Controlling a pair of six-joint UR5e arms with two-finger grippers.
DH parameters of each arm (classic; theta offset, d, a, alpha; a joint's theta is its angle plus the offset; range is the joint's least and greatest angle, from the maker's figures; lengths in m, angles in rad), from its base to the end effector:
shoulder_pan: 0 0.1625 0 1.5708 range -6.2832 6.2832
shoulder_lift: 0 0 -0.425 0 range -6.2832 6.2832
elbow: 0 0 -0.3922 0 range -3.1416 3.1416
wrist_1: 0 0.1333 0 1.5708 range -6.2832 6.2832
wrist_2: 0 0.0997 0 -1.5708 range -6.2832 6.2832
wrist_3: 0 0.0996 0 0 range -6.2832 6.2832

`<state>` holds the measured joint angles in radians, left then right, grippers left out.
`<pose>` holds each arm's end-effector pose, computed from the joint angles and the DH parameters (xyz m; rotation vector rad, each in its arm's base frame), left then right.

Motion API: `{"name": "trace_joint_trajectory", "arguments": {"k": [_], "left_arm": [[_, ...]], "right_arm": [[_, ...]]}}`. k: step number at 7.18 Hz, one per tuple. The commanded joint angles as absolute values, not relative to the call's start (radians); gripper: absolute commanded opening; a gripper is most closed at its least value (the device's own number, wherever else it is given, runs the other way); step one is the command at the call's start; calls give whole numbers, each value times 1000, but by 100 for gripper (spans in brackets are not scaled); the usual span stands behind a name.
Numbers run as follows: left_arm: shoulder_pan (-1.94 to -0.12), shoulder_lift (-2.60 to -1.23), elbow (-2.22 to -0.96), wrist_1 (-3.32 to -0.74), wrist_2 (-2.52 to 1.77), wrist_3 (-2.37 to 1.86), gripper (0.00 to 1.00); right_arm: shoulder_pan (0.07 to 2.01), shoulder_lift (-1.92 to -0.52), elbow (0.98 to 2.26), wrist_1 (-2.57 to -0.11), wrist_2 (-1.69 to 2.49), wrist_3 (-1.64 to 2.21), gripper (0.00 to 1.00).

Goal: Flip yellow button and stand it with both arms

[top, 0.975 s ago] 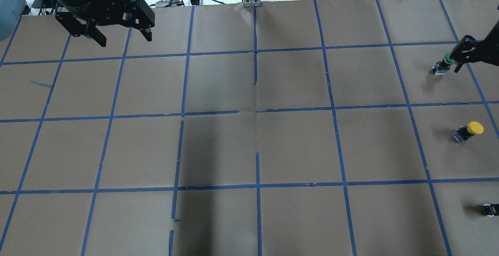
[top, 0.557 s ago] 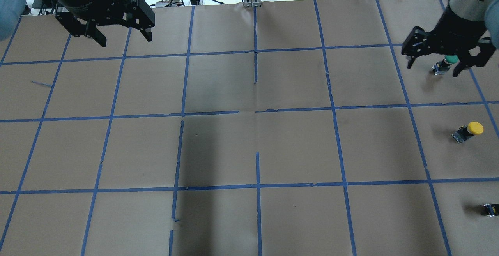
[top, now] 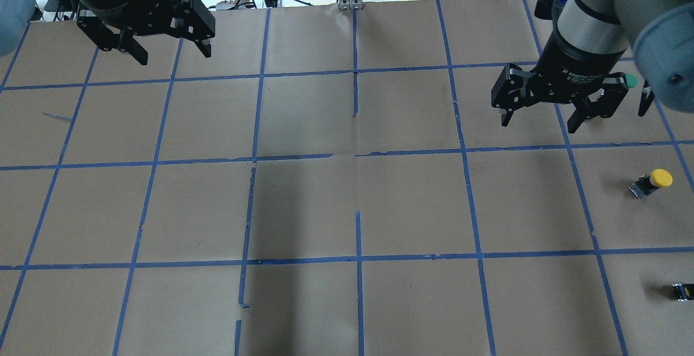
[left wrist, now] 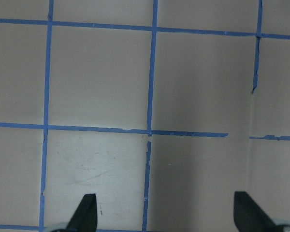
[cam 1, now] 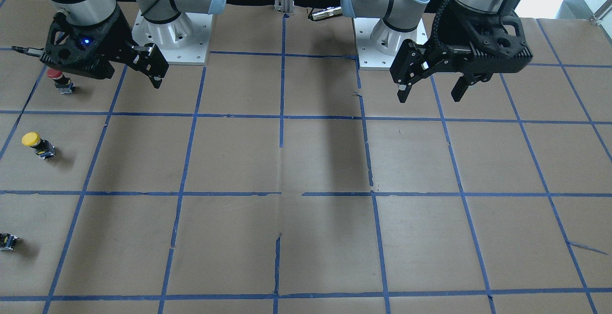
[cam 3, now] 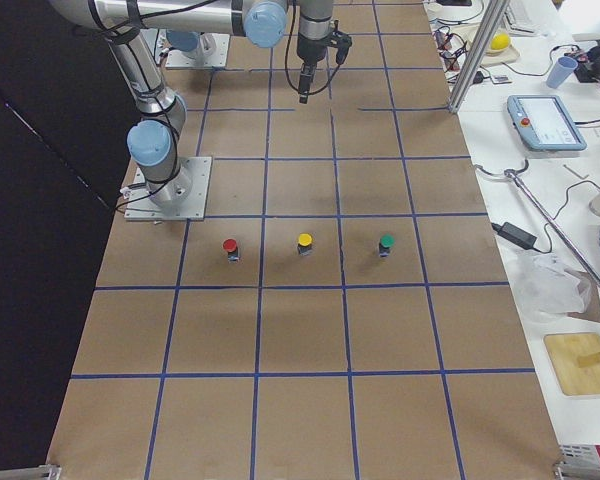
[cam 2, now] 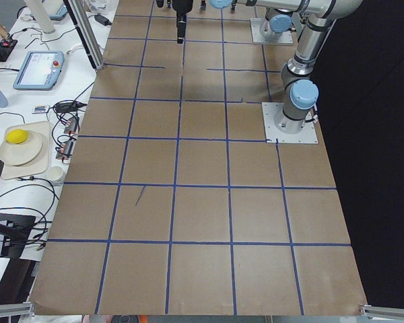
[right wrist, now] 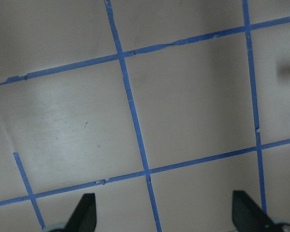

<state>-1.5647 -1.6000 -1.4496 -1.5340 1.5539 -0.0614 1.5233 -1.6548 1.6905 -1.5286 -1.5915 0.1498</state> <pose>-0.1318 -0.5154 0.5374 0.1034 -3.1130 0.2000 0.1098 -0.4537 0.4650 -0.3055 -3.0996 -0.1196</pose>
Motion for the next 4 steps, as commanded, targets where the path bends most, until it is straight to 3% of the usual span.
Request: {"name": "trace_joint_trajectory", "arguments": {"k": [1, 4], "left_arm": [[-1565, -1600, -1450, -1534, 1554, -61, 100], [-1565, -1600, -1450, -1532, 1554, -61, 100]], "right_arm": [[1532, -1678, 1703, -1516, -1574, 124, 100], [1534, -1657, 1704, -1528, -1562, 100, 100]]}}
